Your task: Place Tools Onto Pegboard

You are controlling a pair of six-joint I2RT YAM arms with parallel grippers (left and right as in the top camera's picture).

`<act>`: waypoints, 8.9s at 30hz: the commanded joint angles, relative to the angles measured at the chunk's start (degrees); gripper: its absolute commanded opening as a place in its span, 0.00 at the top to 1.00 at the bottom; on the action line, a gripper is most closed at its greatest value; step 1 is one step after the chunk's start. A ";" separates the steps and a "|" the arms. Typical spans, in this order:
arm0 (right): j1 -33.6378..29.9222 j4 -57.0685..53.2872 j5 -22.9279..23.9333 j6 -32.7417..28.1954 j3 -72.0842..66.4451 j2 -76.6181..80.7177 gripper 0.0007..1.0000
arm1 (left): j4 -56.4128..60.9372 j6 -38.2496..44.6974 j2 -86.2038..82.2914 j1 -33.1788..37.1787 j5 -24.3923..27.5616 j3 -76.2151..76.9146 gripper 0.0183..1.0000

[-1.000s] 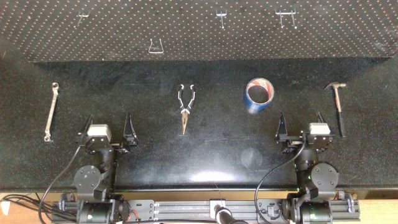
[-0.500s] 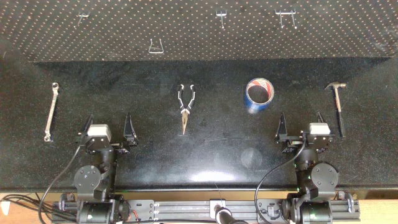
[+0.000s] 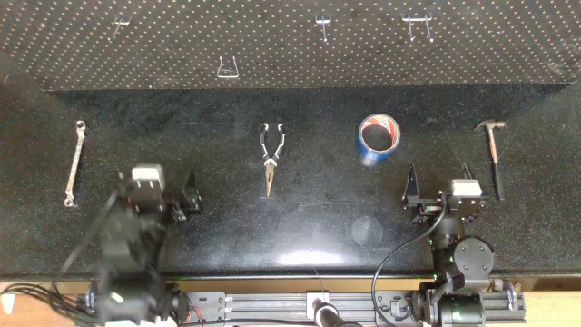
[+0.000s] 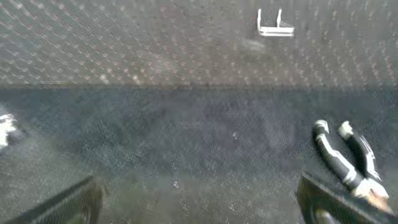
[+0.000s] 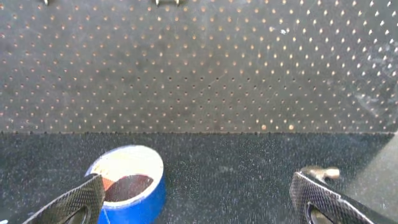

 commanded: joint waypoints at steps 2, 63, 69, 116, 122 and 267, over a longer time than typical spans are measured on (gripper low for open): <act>0.28 -0.11 0.50 -0.59 -0.46 -0.55 0.02 | -55.08 1.27 49.16 10.75 5.66 73.55 0.01; 0.28 -0.11 0.50 -0.59 -0.46 -0.55 0.02 | -37.00 32.30 72.74 35.74 -6.16 61.31 0.99; 0.28 -0.11 0.50 -0.59 -0.46 -0.55 0.03 | -32.87 28.81 38.42 19.91 -9.75 49.40 0.99; 0.28 -0.11 0.50 -0.59 -0.46 -0.55 0.03 | 18.12 -0.90 47.12 2.16 -11.93 26.97 0.99; 0.28 -0.11 0.50 -0.59 -0.46 -0.55 0.03 | 19.71 -0.90 48.98 2.16 -11.96 26.97 0.99; 0.28 -0.11 0.50 -0.59 -0.46 -0.55 0.03 | -42.07 -28.30 100.15 -31.54 -4.92 76.26 0.85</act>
